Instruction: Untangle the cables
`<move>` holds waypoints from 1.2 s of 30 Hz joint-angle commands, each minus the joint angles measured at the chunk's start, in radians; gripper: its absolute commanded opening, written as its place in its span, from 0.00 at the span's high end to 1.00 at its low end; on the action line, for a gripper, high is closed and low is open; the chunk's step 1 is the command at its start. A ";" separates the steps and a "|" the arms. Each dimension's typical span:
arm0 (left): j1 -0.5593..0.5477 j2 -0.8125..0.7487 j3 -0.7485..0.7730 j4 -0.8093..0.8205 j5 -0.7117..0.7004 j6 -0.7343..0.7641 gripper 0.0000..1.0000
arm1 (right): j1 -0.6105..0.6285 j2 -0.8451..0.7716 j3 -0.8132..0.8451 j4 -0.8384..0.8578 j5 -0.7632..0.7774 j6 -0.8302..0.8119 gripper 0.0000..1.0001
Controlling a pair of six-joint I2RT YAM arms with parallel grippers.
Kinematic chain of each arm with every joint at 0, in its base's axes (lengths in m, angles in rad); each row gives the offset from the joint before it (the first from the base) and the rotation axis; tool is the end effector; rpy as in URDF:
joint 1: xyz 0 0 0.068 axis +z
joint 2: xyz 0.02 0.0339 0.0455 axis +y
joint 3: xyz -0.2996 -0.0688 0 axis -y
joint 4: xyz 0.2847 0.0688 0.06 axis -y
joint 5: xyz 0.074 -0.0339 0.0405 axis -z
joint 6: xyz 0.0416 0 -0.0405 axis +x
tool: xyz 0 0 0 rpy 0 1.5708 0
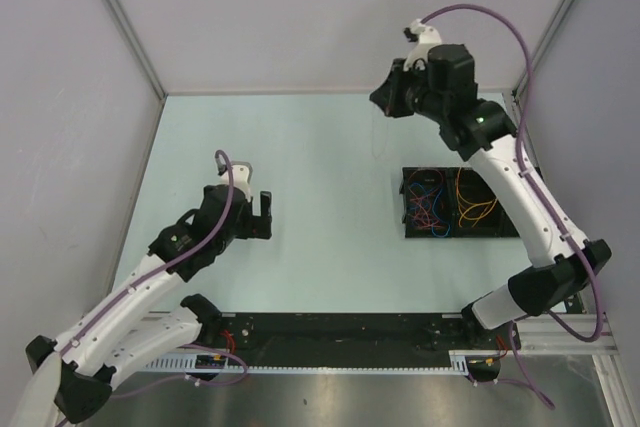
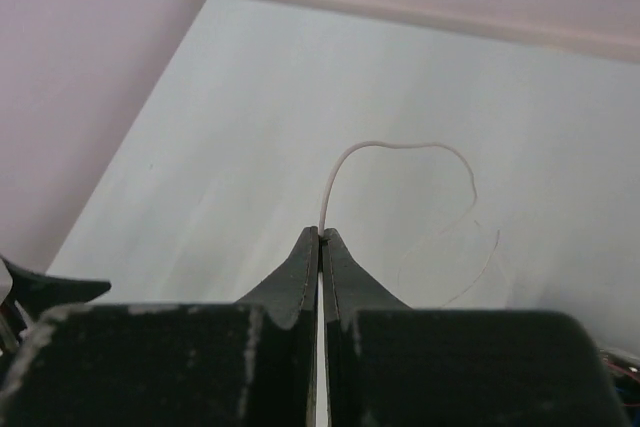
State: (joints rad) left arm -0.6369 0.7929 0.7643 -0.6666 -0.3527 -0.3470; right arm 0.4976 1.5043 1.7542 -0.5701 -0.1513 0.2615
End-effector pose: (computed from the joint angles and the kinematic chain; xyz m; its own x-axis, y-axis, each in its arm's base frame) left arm 0.1555 -0.0972 0.3064 -0.6015 0.0480 -0.7974 0.1492 0.9874 -0.0531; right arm 0.3225 0.1823 0.5047 -0.4217 0.0618 -0.9046 -0.5058 0.8120 0.2912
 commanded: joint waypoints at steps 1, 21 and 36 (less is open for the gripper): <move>0.008 -0.041 -0.010 0.032 0.020 0.019 0.00 | -0.069 -0.062 0.092 0.006 0.036 0.019 1.00; 0.008 0.000 -0.005 0.024 0.004 0.019 0.00 | -0.364 -0.266 0.025 -0.042 0.433 0.058 1.00; 0.008 0.031 -0.010 0.044 0.037 0.036 0.00 | -0.451 -0.398 -0.196 -0.048 0.664 0.055 1.00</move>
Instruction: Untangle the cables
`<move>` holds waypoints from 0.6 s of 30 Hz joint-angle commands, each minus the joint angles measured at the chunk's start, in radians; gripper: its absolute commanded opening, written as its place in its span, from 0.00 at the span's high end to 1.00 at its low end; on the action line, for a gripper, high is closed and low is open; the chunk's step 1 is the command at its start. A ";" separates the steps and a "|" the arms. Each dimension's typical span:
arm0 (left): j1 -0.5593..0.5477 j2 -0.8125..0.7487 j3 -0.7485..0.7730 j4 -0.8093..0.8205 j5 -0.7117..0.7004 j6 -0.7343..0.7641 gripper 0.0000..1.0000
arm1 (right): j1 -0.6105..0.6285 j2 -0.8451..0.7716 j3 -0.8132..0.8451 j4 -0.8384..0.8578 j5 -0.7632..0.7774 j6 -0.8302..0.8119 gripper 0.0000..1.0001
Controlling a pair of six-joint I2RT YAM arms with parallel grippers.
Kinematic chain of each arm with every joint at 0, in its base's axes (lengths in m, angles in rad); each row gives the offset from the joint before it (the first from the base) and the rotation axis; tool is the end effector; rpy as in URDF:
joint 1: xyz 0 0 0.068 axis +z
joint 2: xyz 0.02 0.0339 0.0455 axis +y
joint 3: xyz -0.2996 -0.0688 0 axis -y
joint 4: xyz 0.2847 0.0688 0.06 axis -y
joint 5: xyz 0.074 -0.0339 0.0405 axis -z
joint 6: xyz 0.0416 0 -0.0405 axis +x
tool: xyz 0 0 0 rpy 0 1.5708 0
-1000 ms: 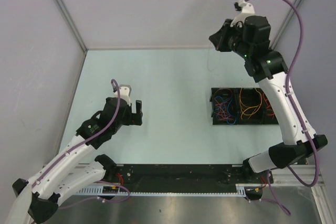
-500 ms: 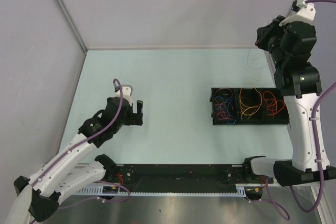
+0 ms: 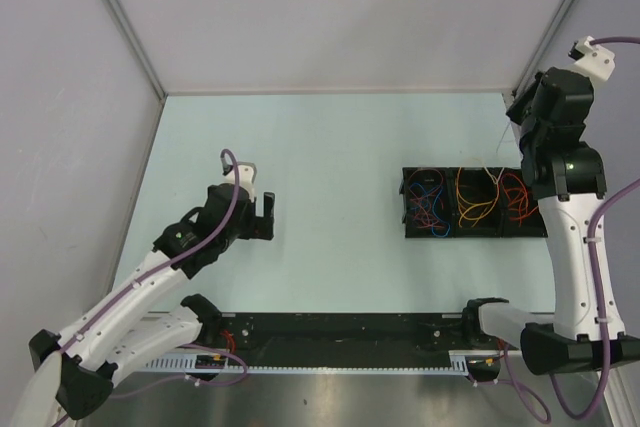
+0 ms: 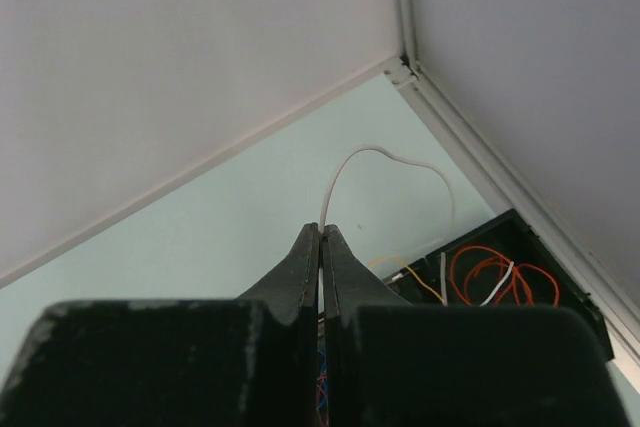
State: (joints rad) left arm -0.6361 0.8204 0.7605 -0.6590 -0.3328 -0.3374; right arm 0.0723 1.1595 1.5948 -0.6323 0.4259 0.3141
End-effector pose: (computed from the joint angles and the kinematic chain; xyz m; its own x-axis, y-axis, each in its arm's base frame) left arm 0.1599 -0.1012 0.3009 -0.6203 0.0691 -0.7813 0.1678 0.9847 -0.0461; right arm 0.2434 0.0004 0.5407 -0.0811 0.2762 -0.9577 0.3821 0.8961 0.2261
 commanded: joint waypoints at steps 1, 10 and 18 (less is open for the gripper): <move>0.007 0.006 -0.006 0.038 0.018 0.026 0.00 | -0.032 -0.061 -0.047 0.020 0.089 0.000 1.00; 0.007 0.045 -0.001 0.045 0.015 0.041 0.00 | -0.065 -0.112 -0.139 0.028 0.126 -0.020 1.00; 0.007 0.036 -0.012 0.068 0.035 0.049 0.00 | -0.204 -0.144 -0.243 0.046 0.081 -0.018 1.00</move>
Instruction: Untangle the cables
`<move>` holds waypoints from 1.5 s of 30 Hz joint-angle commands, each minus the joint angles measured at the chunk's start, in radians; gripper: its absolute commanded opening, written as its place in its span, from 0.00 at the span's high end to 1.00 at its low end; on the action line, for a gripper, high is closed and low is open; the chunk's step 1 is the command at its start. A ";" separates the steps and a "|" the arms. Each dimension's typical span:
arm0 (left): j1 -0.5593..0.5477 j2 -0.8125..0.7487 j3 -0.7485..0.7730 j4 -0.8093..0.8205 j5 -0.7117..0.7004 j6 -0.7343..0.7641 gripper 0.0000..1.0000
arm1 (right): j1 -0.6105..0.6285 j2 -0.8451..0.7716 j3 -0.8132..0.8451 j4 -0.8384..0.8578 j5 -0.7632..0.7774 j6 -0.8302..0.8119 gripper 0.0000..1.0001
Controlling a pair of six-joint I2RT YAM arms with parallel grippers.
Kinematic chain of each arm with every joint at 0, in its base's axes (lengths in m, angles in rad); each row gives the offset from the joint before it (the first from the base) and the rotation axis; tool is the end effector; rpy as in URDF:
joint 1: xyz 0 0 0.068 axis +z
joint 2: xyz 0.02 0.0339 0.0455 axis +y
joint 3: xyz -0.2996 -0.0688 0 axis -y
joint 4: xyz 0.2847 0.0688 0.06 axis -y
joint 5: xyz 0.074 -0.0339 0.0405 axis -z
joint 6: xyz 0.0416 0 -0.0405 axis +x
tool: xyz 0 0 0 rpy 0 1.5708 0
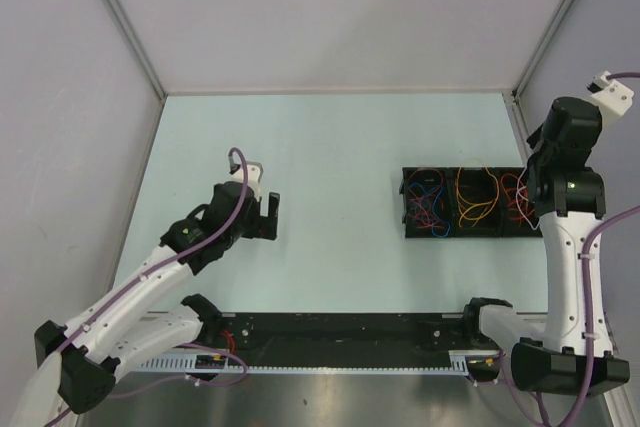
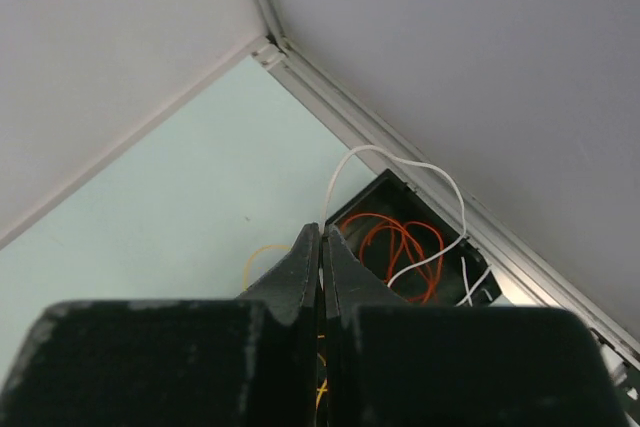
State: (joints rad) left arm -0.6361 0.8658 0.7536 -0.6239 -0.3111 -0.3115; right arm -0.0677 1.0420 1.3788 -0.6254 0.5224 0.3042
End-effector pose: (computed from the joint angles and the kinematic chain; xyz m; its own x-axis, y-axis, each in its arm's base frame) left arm 0.1682 -0.1084 0.2932 -0.6315 0.1036 -0.7684 0.1991 0.9795 -0.0315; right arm 0.2213 -0.0358 0.4916 -0.1104 0.2677 -0.9572 0.5963 0.7883 0.1517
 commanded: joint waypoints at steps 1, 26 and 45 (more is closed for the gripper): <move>0.007 -0.008 -0.007 0.033 0.012 0.023 0.00 | -0.084 -0.028 -0.044 0.044 -0.034 -0.010 1.00; 0.007 -0.001 -0.007 0.038 0.017 0.026 0.00 | -0.310 0.139 -0.167 0.228 -0.355 0.110 1.00; 0.007 -0.016 -0.007 0.047 0.044 0.034 0.00 | -0.308 0.246 -0.334 0.300 -0.444 0.157 1.00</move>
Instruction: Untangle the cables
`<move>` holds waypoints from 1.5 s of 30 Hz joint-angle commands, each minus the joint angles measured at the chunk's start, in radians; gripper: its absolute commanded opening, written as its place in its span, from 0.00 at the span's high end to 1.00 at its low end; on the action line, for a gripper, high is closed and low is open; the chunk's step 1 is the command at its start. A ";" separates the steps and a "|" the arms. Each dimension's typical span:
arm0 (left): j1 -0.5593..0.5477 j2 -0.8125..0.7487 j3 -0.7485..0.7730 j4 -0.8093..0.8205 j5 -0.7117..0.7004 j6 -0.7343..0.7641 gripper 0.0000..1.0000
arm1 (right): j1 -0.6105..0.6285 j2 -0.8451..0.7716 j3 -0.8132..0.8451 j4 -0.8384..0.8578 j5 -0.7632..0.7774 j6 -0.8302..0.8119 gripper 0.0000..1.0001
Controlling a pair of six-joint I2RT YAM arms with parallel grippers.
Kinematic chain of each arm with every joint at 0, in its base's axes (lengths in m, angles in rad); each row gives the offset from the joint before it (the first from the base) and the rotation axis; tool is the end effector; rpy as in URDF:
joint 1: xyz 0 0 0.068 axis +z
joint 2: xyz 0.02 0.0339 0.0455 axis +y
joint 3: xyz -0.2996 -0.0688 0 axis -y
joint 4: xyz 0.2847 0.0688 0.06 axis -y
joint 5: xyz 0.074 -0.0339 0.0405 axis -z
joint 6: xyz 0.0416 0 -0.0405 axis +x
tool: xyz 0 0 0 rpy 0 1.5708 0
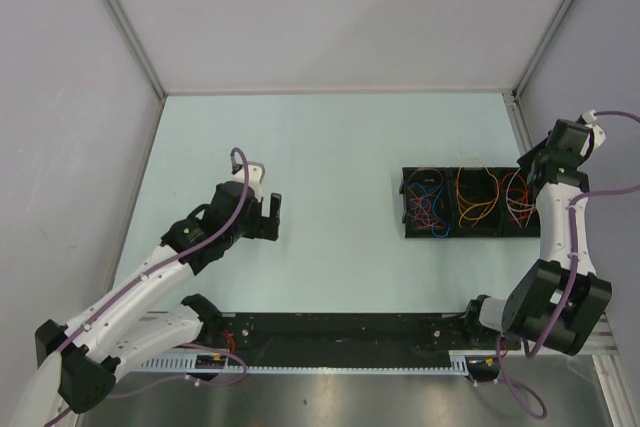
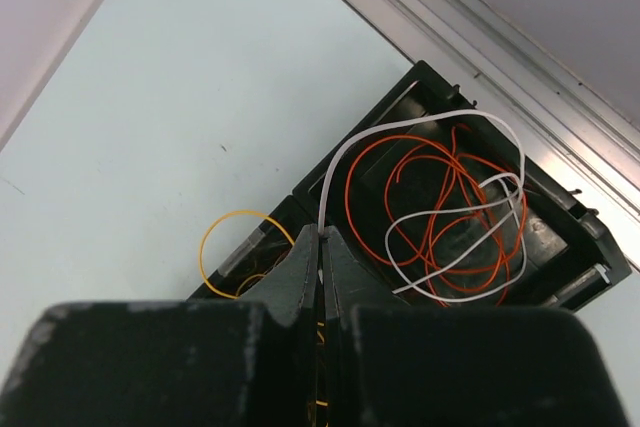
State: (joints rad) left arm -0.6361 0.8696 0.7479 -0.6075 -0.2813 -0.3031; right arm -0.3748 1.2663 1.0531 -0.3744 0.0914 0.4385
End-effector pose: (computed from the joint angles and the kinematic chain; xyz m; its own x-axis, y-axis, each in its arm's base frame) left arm 0.1690 -0.1105 0.2915 -0.6322 0.1104 -0.7669 0.2258 0.9731 -0.0460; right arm 0.2938 -0.1197 0.3337 -0.2823 0.5654 -0.7750 0.6131 0.7277 0.3076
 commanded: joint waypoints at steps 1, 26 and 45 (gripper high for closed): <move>0.007 -0.020 -0.001 0.029 0.016 0.025 0.00 | -0.003 0.033 -0.014 0.052 -0.018 0.029 1.00; 0.007 -0.040 0.004 0.026 0.017 0.028 0.00 | 0.028 0.222 -0.048 0.080 -0.067 0.055 1.00; 0.007 -0.089 0.005 0.009 0.010 0.010 0.00 | 0.137 -0.001 0.035 -0.095 -0.015 -0.004 0.07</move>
State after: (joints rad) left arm -0.6361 0.8093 0.7479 -0.6079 -0.2756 -0.2951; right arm -0.2768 1.3254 1.0424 -0.4259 0.0483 0.4488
